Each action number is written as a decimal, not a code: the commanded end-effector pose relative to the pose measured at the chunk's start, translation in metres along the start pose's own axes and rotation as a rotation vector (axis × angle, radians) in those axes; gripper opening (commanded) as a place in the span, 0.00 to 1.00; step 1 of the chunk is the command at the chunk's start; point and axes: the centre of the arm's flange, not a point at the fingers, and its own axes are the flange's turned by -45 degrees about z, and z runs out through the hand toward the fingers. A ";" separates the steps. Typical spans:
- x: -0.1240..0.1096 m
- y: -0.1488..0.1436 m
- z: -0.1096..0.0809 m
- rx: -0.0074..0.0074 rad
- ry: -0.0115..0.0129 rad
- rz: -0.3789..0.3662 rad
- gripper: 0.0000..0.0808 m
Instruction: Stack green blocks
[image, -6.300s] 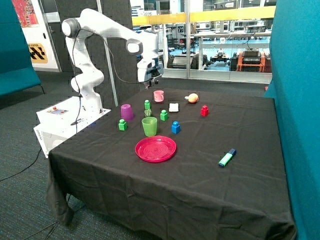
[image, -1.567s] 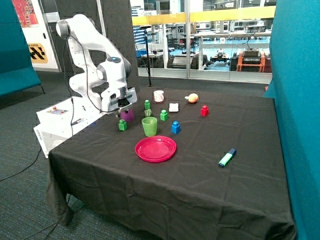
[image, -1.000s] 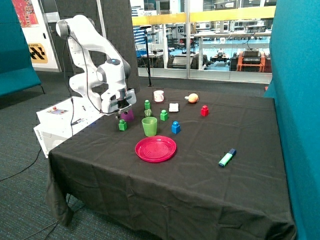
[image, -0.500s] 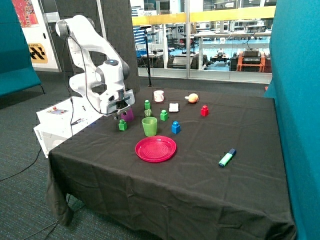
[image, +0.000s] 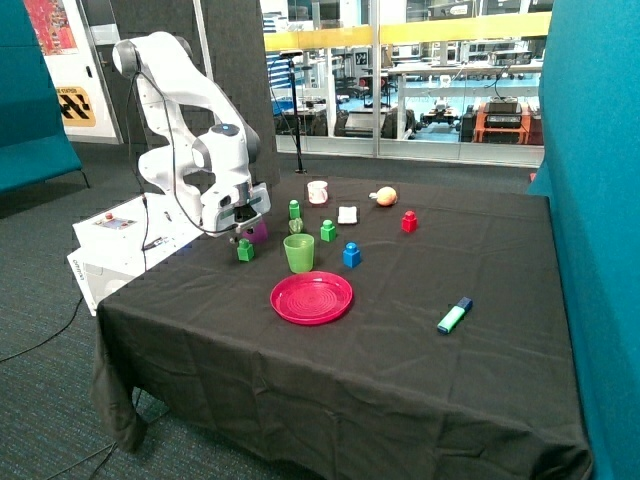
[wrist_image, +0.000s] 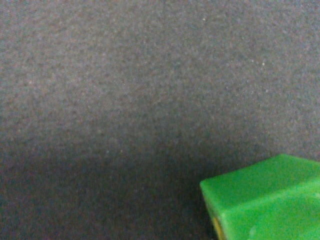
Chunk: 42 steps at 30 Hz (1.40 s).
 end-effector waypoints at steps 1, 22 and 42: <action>0.000 0.001 0.009 0.0034 -0.0008 -0.008 0.57; 0.002 -0.002 0.017 0.0034 -0.0008 -0.016 0.19; 0.004 -0.003 0.017 0.0034 -0.0008 -0.018 0.00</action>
